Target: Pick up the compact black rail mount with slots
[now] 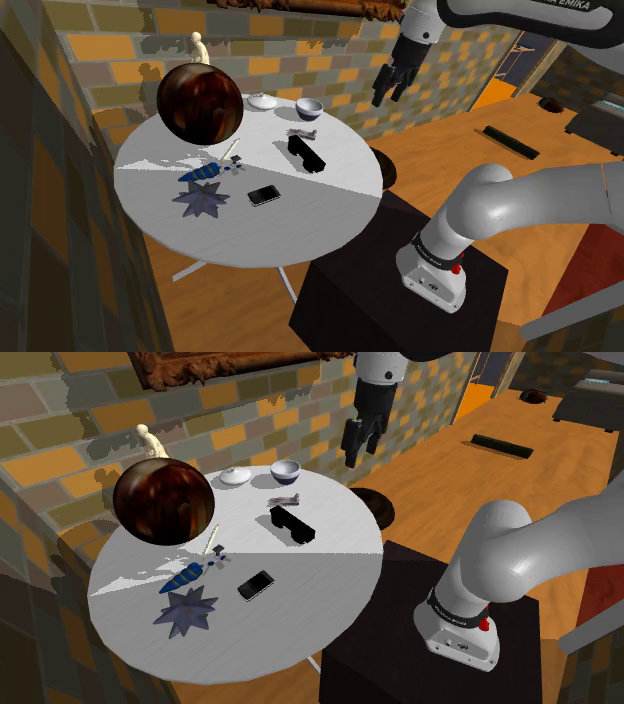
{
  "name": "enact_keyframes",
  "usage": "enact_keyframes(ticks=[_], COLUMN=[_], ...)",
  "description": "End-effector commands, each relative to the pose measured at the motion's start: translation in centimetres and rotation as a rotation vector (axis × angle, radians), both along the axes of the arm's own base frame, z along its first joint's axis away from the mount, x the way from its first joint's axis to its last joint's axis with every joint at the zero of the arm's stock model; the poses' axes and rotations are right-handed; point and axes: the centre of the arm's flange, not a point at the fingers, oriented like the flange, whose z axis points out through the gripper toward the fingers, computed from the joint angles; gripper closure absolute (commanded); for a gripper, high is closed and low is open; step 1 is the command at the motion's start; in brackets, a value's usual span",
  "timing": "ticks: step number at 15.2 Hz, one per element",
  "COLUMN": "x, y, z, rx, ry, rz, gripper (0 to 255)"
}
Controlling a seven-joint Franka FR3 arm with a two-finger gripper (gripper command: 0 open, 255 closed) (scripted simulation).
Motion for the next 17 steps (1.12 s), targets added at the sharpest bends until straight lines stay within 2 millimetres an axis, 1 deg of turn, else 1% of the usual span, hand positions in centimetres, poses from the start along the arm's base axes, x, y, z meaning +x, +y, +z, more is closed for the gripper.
enact_keyframes(ticks=[1, 17], x=[0.0, 13.1], y=[0.0, -2.2], z=[0.0, -16.6], rx=[0.0, 0.012], ry=[0.0, 0.018], rz=[0.0, -0.015], gripper=[0, 0])
